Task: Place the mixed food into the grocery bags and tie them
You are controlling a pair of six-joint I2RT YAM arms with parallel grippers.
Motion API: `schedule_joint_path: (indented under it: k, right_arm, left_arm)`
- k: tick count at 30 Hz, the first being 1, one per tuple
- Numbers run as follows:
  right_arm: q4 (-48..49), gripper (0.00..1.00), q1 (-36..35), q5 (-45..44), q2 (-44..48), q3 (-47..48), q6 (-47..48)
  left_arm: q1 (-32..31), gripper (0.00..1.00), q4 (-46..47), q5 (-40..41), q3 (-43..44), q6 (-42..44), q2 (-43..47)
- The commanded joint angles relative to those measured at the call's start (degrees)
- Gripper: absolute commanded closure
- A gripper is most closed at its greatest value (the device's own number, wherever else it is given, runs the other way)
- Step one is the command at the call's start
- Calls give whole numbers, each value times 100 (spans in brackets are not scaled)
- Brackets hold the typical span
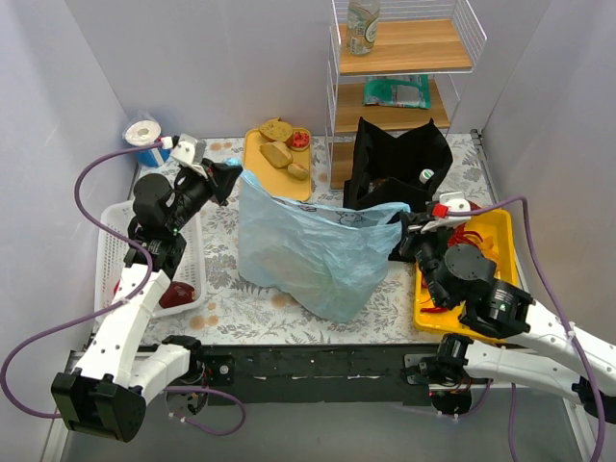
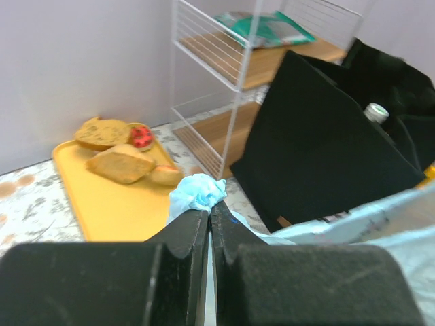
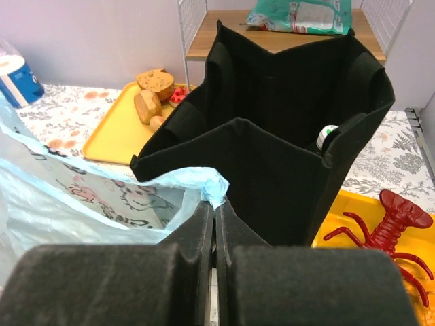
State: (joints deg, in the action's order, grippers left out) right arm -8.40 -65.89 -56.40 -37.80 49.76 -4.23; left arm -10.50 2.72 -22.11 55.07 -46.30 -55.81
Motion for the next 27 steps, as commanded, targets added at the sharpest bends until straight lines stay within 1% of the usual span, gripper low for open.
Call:
schedule_joint_path:
  k: [1,3,4,5,7,9,12,13,14,15,17,18,19,20,21,22,23,24,25,26,27]
  right_arm:
    - [384,91,32,76,-323,113,352]
    - [270,65,32,330,-447,358,405]
    - [104,42,32,471,-560,481,571]
    - [15,35,32,785,-614,726,659]
    - [-152,24,32,1095,-719,973,704]
    - [-258,21,23,1630,-764,1297,730]
    - [-302,20,32,2281,-808,1711,757]
    - [-302,20,32,2439,-834,1817,766]
    - [-293,20,32,2667,-860,1905,774]
    - [-267,20,32,2748,-878,2054,809]
    - [-145,18,32,2967,-974,2134,923]
    - [-74,18,32,2968,-1036,2196,1063]
    - [-65,16,32,2994,-1193,2353,1134]
    - [-82,16,32,2925,-1316,2494,1178]
    - [-239,15,32,2855,-1457,2643,1196]
    - [-354,14,41,2811,-1815,3053,1231]
    - [-503,14,41,2810,-2019,3266,1266]
    - [-626,13,50,2836,-2221,3469,1319]
    - [-906,11,154,2923,-2649,3697,1380]
    - [-1048,11,312,3420,-2880,4099,1355]
    - [-1188,11,862,3895,-3108,4330,1259]
  left_arm:
    - [-92,100,483,-1101,-294,262,114]
    - [-180,100,536,-1462,-391,280,184]
    - [-215,100,563,-1550,-479,297,202]
    - [-241,100,572,-1620,-540,289,237]
    - [-294,100,676,-1709,-698,227,325]
    - [-321,100,660,-1657,-726,183,378]
    - [-347,90,406,-1359,-480,157,439]
    - [-356,83,335,-1288,-393,157,457]
    - [-365,54,247,-1218,-192,157,483]
    - [-374,46,72,-1121,-102,157,492]
    - [-382,36,-87,-735,143,174,545]
    - [-382,21,-183,-542,188,166,571]
    - [-391,10,-202,-62,223,148,606]
    - [-391,2,-193,187,232,96,615]
    - [-382,2,-237,389,328,8,598]
    - [-382,2,-237,557,416,-19,519]
    - [-382,2,-411,689,513,-45,440]
    - [-374,2,-517,725,757,-80,213]
    - [-356,2,-553,734,873,-168,72]
    - [-278,2,-579,726,1013,-212,-69]
    - [-225,2,-554,691,1223,-265,-383]
